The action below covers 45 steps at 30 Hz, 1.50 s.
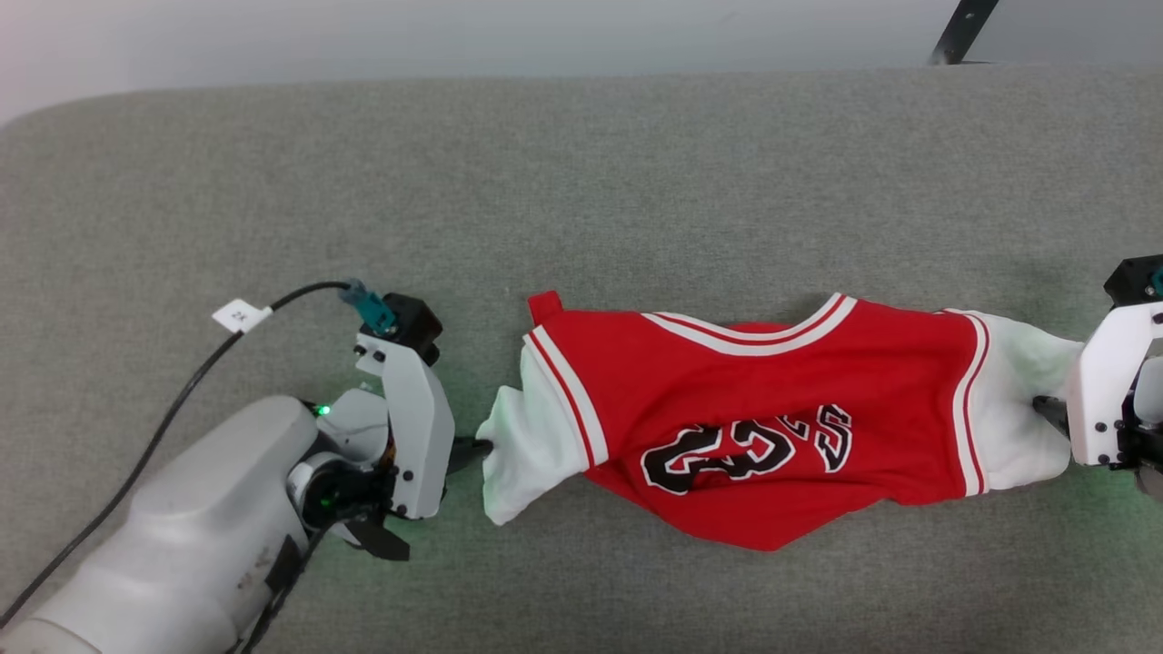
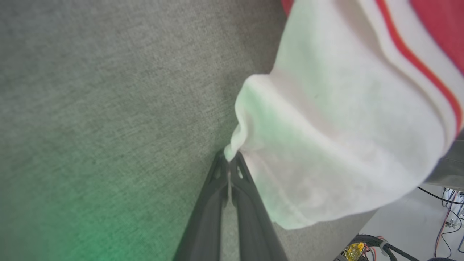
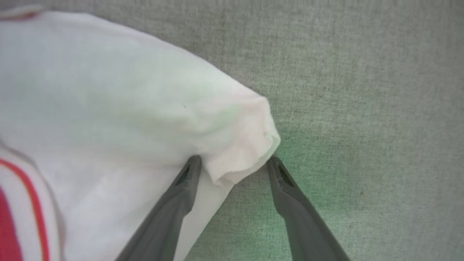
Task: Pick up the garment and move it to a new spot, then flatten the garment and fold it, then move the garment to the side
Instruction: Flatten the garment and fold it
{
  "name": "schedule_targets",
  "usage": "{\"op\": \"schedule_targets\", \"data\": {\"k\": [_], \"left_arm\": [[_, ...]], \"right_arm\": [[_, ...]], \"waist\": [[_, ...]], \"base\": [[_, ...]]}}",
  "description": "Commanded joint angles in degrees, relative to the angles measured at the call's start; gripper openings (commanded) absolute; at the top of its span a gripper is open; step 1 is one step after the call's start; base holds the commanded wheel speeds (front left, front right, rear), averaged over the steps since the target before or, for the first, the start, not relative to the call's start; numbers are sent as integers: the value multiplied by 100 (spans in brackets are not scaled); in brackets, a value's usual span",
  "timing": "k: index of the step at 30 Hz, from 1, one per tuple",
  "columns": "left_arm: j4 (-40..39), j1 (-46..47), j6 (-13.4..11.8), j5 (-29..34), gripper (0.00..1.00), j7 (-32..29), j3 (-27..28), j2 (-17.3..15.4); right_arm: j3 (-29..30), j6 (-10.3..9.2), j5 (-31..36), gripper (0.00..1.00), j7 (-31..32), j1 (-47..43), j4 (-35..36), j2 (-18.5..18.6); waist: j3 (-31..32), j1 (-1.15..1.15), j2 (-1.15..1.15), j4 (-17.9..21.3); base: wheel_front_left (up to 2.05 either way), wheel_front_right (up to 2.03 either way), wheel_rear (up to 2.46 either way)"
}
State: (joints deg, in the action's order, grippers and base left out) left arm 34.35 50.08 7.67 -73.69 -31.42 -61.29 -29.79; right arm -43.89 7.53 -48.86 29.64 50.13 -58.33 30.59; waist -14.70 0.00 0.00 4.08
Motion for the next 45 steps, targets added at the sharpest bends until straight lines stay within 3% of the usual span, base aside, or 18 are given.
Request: {"op": "schedule_targets", "data": {"k": [1,10,26,35,45], "left_arm": [[127,-55,-37,-6,0,20,-85,-22],[340,249,-28,45,0,357,-134,-90],[1297,1111,-26,232,0,1018,-28,201],[1904,2095,-28,469,0,1428,133,368],[2511,2927,-28,607,0,1565,184,552]], "right_arm": [[-172,-9,4,0,-6,-217,-90,-252],[-278,-8,-161,0,-375,211,30,-49],[-669,-9,-62,0,-1755,851,448,-1],[-503,-9,321,0,-2897,1626,-78,-279],[-473,-9,225,0,-2974,2298,-323,-783]], "waist": [[-22,0,0,-23],[285,0,0,-55],[1476,0,0,-182],[1815,0,0,-280],[2044,0,0,-325]], "base": [[0,0,0],[0,0,0],[0,0,0],[0,0,0],[0,0,0]]}}
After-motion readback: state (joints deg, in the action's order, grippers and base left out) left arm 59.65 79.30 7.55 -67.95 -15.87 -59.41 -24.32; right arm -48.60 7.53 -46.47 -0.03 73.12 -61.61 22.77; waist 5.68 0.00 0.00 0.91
